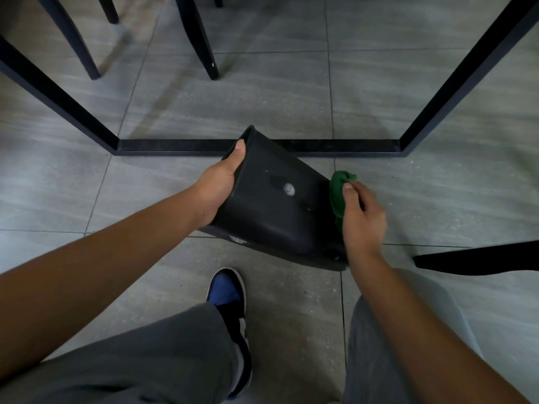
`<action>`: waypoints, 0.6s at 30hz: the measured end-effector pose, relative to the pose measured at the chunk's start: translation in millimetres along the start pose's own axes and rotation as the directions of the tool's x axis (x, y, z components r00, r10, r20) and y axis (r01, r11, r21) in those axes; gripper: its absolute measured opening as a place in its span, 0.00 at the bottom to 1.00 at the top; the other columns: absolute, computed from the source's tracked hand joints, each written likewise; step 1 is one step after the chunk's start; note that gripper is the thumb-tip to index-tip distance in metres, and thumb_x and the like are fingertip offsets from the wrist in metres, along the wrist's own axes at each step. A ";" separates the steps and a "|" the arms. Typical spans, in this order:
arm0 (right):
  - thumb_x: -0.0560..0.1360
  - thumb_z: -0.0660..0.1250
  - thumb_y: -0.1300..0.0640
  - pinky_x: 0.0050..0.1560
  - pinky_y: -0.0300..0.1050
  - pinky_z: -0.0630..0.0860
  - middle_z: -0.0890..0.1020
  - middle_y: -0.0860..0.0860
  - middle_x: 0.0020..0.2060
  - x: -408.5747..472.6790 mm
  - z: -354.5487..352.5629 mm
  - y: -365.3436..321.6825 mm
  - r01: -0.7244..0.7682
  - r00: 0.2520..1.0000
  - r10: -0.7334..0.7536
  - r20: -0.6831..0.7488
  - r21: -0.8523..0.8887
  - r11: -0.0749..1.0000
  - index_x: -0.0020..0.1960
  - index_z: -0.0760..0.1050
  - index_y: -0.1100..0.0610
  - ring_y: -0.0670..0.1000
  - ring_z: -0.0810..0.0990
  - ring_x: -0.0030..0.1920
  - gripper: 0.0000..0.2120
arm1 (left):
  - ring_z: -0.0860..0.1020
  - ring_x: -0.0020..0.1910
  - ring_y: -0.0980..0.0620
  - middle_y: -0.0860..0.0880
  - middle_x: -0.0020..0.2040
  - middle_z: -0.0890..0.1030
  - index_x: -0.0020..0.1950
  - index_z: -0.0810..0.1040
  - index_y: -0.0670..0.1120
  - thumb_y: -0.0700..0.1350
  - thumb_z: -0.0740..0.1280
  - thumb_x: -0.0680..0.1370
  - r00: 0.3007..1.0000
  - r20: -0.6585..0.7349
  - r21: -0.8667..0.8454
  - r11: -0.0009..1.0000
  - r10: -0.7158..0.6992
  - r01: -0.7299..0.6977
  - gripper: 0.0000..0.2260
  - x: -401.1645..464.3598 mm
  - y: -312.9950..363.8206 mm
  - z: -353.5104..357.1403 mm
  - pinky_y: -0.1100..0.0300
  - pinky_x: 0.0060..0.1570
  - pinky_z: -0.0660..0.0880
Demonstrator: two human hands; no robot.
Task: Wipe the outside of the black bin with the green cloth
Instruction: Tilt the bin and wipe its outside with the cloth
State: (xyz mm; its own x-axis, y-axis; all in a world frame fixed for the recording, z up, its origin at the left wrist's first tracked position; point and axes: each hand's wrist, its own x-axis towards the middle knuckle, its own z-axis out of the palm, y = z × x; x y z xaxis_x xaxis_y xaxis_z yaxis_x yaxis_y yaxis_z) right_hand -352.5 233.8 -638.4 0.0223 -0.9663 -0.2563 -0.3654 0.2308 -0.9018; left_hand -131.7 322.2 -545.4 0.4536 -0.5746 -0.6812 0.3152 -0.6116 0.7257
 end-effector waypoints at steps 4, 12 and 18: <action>0.78 0.65 0.38 0.78 0.57 0.69 0.76 0.45 0.74 -27.3 10.7 0.0 0.063 0.996 -0.068 0.063 0.081 0.995 0.69 0.79 0.43 0.47 0.72 0.75 0.22 | 0.86 0.54 0.43 0.45 0.55 0.88 0.64 0.83 0.48 0.69 0.64 0.77 1.000 0.025 -0.027 1.000 0.006 -0.005 0.29 -0.3 1.0 2.4 0.46 0.60 0.81; 0.82 0.60 0.42 0.78 0.62 0.64 0.72 0.52 0.78 -87.3 58.2 -33.5 0.531 0.846 -0.518 0.129 -0.110 0.840 0.69 0.81 0.47 0.58 0.66 0.80 0.20 | 0.78 0.70 0.39 0.37 0.70 0.79 0.75 0.72 0.42 0.77 0.43 0.76 0.938 0.345 -0.238 0.969 0.018 0.069 0.48 -0.6 1.7 5.5 0.46 0.67 0.75; 0.82 0.57 0.40 0.71 0.68 0.67 0.76 0.54 0.75 -54.8 89.3 -55.9 0.667 0.736 -0.656 0.171 -0.355 0.655 0.68 0.81 0.47 0.63 0.70 0.77 0.22 | 0.78 0.69 0.41 0.40 0.69 0.80 0.74 0.75 0.46 0.76 0.45 0.77 0.932 0.357 -0.235 0.972 0.066 0.021 0.43 5.2 0.6 -0.2 0.44 0.68 0.73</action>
State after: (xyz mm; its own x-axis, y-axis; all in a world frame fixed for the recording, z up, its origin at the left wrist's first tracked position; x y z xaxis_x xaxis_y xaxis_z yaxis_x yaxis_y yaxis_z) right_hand -250.2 283.9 -605.0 0.4148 -0.8427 0.3432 -0.5552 -0.5332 -0.6383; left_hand -129.0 319.0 -548.5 0.1458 -0.7700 -0.6211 0.5120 -0.4784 0.7134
